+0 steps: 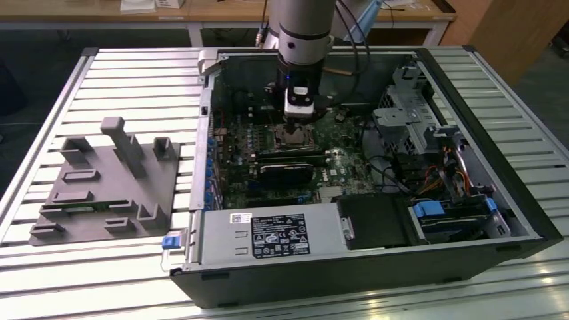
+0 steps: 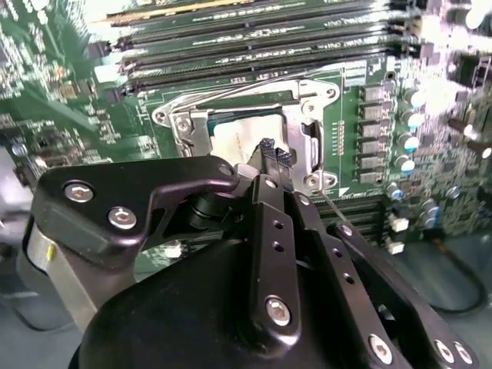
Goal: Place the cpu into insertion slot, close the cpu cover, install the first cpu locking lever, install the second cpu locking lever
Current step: 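Close the cpu cover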
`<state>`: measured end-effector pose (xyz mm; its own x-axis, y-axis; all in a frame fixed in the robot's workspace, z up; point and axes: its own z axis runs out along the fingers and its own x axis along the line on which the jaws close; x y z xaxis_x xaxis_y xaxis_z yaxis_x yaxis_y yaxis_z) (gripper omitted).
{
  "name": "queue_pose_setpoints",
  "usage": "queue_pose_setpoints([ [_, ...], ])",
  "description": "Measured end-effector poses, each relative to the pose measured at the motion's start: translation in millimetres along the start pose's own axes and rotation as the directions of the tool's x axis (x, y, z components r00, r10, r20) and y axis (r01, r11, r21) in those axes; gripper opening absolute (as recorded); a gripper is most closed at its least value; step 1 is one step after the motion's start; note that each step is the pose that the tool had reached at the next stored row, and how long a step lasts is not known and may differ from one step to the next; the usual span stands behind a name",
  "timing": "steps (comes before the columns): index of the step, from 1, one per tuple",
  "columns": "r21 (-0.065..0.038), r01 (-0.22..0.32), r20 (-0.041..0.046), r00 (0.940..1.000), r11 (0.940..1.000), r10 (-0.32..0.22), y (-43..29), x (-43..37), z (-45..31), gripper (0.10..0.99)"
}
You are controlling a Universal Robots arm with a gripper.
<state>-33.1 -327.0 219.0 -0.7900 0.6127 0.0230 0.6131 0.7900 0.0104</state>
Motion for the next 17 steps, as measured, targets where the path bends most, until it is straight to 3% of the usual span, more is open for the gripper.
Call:
queue_pose_setpoints([
  [4,0.002,0.073,-0.0008,0.9973,0.9973,-0.073,0.0,0.0,0.3,0.106],
  [9,0.004,0.163,-0.0020,0.9866,0.9866,-0.163,0.0,0.0,0.6,0.106],
  [13,0.005,0.235,-0.0031,0.9719,0.9719,-0.235,0.0,0.0,0.9,0.106],
  [17,0.007,0.305,-0.0043,0.9523,0.9523,-0.305,0.0,0.0,1.0,0.106],
])
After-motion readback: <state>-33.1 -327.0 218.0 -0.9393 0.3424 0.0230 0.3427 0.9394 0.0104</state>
